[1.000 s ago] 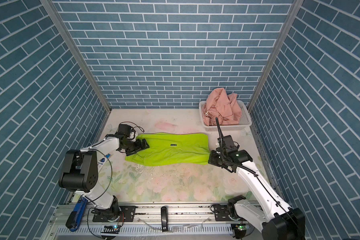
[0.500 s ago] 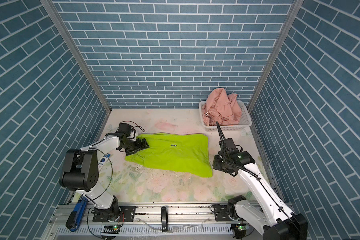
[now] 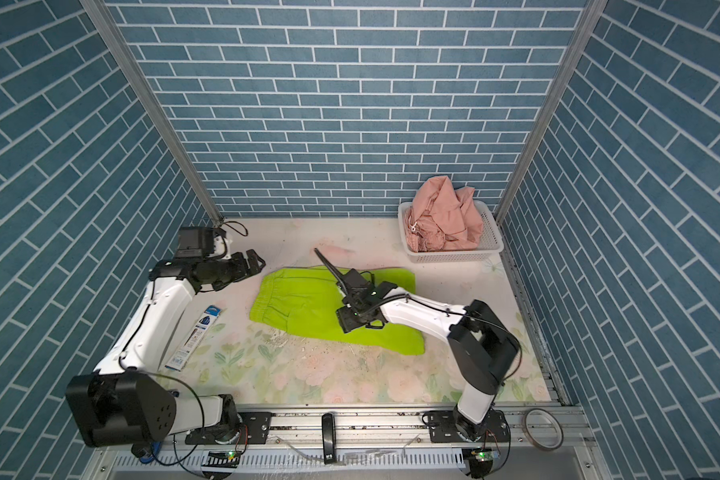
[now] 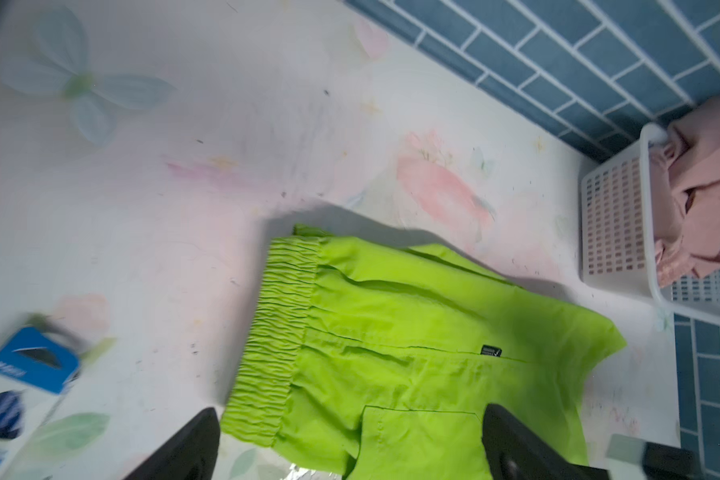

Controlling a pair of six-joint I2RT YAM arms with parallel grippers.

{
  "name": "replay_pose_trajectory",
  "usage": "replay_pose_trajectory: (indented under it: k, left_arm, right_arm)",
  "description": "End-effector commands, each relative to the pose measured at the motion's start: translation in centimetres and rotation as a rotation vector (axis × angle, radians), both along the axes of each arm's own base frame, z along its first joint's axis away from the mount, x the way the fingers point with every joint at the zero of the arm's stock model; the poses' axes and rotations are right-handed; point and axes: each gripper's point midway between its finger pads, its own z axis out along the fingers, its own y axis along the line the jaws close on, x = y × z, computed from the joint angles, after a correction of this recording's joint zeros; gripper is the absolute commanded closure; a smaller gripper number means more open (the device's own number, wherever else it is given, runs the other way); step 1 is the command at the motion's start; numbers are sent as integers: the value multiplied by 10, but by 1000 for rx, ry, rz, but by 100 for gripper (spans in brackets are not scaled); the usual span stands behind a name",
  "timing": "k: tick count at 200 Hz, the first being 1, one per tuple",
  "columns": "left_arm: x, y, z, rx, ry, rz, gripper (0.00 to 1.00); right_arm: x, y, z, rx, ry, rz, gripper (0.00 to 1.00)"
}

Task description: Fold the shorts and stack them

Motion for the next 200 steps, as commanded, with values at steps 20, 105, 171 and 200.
replay_pose_trajectory:
  k: [20,105,171,200]
  left_arm:
    - [-43,34,29,34,5,70,0]
    - [-59,45,22,7,21,89,0]
    - [-59,42,19,-8,31,76,0]
    - [-60,42,16,-4,38,74,0]
  right_arm:
    - [-9,85,8,78,-203,335,28]
    - [-23,78,-51,-176,-229,498,28]
    - [-42,29,-66,-252,-151,456,93]
    - [-54,0,-70,-290,-107,419,100]
